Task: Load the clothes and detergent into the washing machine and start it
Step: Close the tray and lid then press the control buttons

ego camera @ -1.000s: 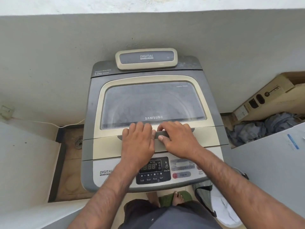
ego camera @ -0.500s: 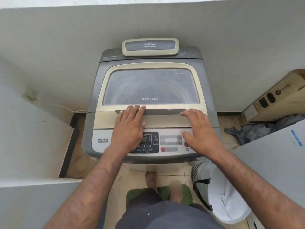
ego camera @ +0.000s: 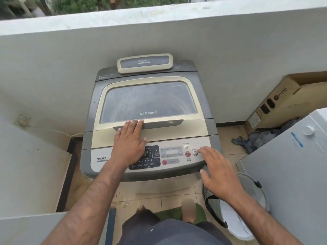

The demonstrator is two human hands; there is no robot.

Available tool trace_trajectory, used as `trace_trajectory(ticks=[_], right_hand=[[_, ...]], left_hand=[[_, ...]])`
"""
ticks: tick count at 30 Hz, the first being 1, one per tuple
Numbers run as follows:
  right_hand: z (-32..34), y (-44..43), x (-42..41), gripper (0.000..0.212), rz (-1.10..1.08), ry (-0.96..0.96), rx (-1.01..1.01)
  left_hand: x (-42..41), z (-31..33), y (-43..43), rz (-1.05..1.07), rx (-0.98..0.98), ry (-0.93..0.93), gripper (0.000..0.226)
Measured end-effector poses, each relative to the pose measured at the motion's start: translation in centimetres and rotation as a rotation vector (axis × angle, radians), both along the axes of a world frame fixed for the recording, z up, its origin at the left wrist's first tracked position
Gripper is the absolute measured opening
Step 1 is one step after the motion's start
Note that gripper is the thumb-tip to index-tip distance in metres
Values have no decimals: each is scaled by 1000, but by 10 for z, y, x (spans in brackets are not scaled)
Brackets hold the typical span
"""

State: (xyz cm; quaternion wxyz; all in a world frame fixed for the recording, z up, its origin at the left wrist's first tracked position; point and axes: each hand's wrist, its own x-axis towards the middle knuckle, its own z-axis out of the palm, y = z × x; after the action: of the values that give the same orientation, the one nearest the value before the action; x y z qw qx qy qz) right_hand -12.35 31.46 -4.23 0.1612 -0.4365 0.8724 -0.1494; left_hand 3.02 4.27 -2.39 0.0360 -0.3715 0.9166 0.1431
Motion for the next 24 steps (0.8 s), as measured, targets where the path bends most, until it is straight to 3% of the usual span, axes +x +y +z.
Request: trace_trajectory(ticks=[10, 17, 24], right_hand=[[-13, -6, 35, 83, -148, 36, 0], [-20, -15, 44, 75, -202, 108, 5], [-23, -17, 50, 84, -184, 173, 80]], left_hand=[[8, 2, -13, -83, 18, 9, 66], [11, 4, -16, -104, 29, 13, 66], [11, 4, -16, -112, 25, 4, 68]])
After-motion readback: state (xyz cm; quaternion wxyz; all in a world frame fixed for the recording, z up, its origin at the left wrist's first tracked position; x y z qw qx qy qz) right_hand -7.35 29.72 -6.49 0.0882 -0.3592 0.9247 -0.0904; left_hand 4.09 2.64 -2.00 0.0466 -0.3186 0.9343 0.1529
